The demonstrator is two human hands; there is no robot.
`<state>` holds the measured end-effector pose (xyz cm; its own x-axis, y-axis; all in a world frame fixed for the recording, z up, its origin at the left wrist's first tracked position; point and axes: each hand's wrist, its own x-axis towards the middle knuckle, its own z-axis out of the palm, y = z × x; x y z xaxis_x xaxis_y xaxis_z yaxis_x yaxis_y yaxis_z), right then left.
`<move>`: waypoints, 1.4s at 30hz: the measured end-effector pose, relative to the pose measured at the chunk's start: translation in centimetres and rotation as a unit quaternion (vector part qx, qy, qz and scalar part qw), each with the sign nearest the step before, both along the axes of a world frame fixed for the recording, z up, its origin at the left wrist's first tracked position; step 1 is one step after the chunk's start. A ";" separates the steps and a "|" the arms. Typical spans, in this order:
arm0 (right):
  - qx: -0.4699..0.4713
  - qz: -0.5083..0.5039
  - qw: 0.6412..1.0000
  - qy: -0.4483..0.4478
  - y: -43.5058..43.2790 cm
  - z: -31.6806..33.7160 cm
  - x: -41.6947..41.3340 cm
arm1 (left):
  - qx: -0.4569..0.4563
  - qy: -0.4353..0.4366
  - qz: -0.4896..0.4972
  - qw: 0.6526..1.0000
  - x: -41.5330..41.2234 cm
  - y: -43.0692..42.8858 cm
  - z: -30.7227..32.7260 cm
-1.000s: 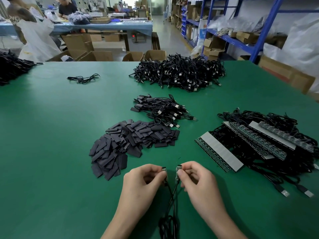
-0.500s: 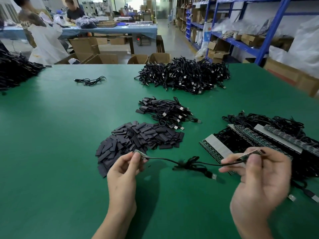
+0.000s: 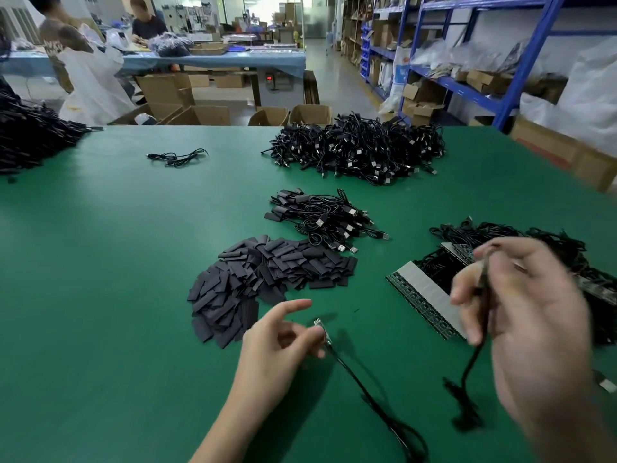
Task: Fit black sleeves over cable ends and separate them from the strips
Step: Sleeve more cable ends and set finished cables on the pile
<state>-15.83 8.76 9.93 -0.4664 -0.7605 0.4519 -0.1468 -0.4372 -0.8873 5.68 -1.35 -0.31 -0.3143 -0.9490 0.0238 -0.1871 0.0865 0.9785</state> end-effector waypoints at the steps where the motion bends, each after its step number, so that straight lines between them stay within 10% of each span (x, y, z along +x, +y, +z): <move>1: 0.048 0.025 0.998 0.013 -0.1 -0.3 0.3 | -0.053 -0.074 0.015 0.996 0.0 0.1 -0.3; 10: 0.257 0.095 0.934 0.230 -1.9 -7.0 3.2 | -0.215 -0.367 0.223 0.877 3.7 -3.3 -1.6; 29: 0.308 0.142 0.939 0.061 -2.2 -10.2 2.7 | -0.216 -0.321 0.259 0.885 4.7 -3.6 -0.9; 33: 0.285 0.164 0.943 -0.057 -2.2 -9.7 2.7 | -0.270 -0.227 0.162 0.922 3.8 -3.1 -0.4; 37: 0.285 0.193 0.934 -0.098 -2.1 -9.6 2.6 | -0.127 -0.054 -0.033 0.990 1.1 -0.9 -0.3; 42: 0.277 0.236 0.926 -0.102 -2.0 -9.5 2.5 | -0.006 0.103 -0.116 0.988 -0.6 0.5 -0.5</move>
